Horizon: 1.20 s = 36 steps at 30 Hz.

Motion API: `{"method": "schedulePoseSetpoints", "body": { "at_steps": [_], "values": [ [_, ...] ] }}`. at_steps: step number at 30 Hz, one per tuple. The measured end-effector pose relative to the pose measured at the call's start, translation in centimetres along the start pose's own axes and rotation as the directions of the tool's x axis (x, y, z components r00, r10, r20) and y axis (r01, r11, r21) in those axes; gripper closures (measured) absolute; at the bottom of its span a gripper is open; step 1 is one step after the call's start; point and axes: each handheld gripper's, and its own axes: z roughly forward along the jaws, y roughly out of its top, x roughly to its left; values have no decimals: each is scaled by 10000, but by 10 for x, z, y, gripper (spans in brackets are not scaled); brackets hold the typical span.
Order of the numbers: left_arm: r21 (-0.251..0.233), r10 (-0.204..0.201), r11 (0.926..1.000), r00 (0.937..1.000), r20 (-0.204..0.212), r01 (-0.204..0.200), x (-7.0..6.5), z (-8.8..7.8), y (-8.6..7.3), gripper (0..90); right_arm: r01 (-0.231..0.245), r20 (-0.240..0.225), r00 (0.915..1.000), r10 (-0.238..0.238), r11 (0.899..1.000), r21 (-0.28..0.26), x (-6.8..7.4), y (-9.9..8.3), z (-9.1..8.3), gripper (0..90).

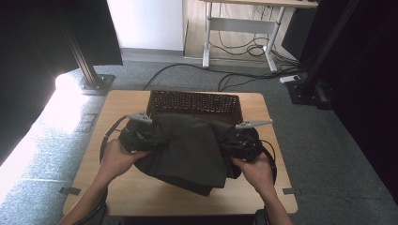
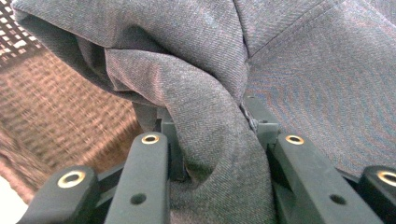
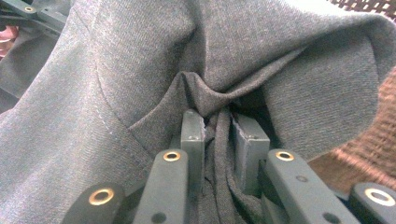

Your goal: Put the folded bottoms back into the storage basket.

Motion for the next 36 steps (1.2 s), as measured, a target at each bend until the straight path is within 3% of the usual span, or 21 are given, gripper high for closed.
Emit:
{"method": "schedulePoseSetpoints", "body": {
  "at_steps": [15,26,36],
  "values": [
    [-299,146,9994,9992,-384,-158,40,7,43,668,25,588,9983,-11,9997,-247,-25,52,14,762],
    [-421,-7,9991,9986,-536,-15,72,30,56,668,164,1008,9948,-130,9993,-329,-51,72,41,762],
    [-507,-145,9987,9952,-964,96,94,49,66,668,262,1363,9904,-222,9993,-279,-72,88,67,762]
  ]
}}
